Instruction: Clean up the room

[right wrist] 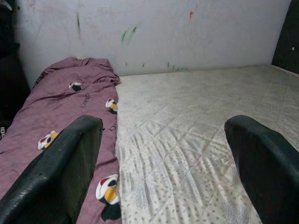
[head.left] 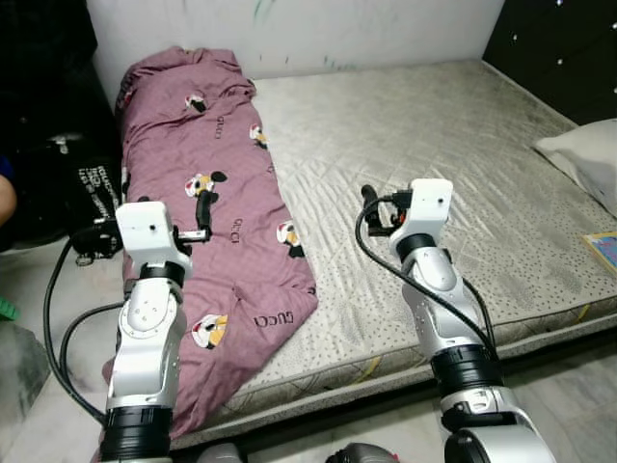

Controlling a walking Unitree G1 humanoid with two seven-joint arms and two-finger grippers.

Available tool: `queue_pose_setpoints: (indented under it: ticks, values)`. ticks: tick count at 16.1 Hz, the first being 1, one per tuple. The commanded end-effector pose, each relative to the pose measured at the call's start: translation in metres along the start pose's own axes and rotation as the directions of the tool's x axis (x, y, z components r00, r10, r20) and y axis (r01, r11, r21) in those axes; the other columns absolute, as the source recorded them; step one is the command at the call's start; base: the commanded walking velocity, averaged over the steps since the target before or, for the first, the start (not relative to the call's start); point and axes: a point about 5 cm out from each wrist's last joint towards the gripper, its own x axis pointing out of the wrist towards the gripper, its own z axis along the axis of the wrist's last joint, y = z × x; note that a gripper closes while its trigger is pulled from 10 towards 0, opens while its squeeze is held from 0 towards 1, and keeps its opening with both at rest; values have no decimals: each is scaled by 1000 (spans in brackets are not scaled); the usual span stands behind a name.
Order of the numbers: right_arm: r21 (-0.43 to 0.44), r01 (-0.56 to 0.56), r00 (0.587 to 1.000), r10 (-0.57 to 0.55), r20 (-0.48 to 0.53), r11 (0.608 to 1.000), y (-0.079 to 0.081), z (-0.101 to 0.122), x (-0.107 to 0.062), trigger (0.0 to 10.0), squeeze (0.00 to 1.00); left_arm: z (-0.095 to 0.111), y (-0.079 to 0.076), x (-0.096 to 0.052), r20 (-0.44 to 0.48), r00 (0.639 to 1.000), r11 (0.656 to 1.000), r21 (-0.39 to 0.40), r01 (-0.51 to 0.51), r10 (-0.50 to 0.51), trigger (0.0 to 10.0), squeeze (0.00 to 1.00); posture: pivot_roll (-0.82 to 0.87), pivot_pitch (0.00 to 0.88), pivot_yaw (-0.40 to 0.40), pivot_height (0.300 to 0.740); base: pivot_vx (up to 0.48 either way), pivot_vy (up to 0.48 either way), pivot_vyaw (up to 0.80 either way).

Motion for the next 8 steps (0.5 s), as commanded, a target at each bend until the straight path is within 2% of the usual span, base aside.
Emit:
queue_pose_setpoints:
  ticks: [1,4,8]
  values:
    - [-2,-1,1000,1,9,1000,-1,3,1,10000,0,1,1,0,-3,1000,1000,9,-2,2,10000,0,-45,0,-21,665,0,0,0]
    - [-4,-4,1000,4,11,1000,-1,4,1,10000,0,0,2,1,-5,1000,1000,13,-11,11,10000,0,-50,0,-20,631,0,0,0]
    - [-9,0,1000,0,11,1000,-2,3,0,10000,0,-1,4,0,-15,999,999,19,-43,44,10000,0,-54,0,-19,631,0,0,0]
